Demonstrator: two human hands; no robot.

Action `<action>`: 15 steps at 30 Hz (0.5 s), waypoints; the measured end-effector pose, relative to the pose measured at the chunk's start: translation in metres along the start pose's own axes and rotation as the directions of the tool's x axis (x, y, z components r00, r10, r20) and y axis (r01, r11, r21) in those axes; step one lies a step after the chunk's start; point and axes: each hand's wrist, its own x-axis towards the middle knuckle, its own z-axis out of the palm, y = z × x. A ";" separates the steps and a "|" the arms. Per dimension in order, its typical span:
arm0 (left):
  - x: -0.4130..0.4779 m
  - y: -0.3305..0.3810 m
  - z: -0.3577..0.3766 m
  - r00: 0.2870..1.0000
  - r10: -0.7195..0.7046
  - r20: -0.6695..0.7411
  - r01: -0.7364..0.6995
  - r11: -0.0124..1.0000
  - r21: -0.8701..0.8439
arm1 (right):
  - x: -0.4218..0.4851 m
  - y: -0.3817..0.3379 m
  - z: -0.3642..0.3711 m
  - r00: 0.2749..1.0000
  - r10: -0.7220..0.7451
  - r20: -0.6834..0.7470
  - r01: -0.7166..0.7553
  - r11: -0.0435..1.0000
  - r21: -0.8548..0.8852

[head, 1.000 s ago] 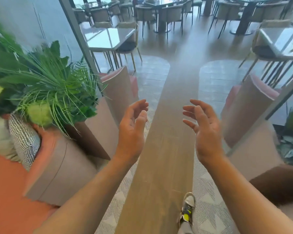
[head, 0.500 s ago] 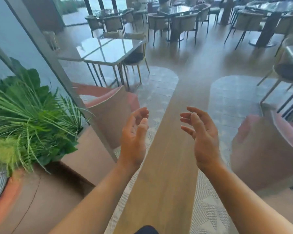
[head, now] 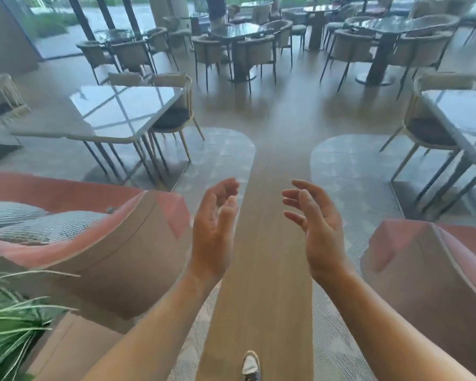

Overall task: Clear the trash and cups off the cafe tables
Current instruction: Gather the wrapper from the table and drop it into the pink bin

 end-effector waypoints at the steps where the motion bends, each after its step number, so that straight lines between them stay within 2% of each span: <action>1: 0.023 -0.006 0.006 1.000 0.013 0.014 -0.013 1.000 0.001 | 0.021 0.002 0.003 1.000 -0.005 -0.016 0.005 1.000 0.000; 7: 0.142 -0.034 0.066 0.989 0.027 0.145 -0.017 0.998 -0.066 | 0.131 0.014 -0.008 0.988 -0.003 -0.155 0.001 1.000 -0.015; 15: 0.271 -0.089 0.190 0.950 0.029 0.312 0.016 0.990 -0.140 | 0.273 0.033 -0.083 0.936 -0.039 -0.351 0.016 0.998 -0.068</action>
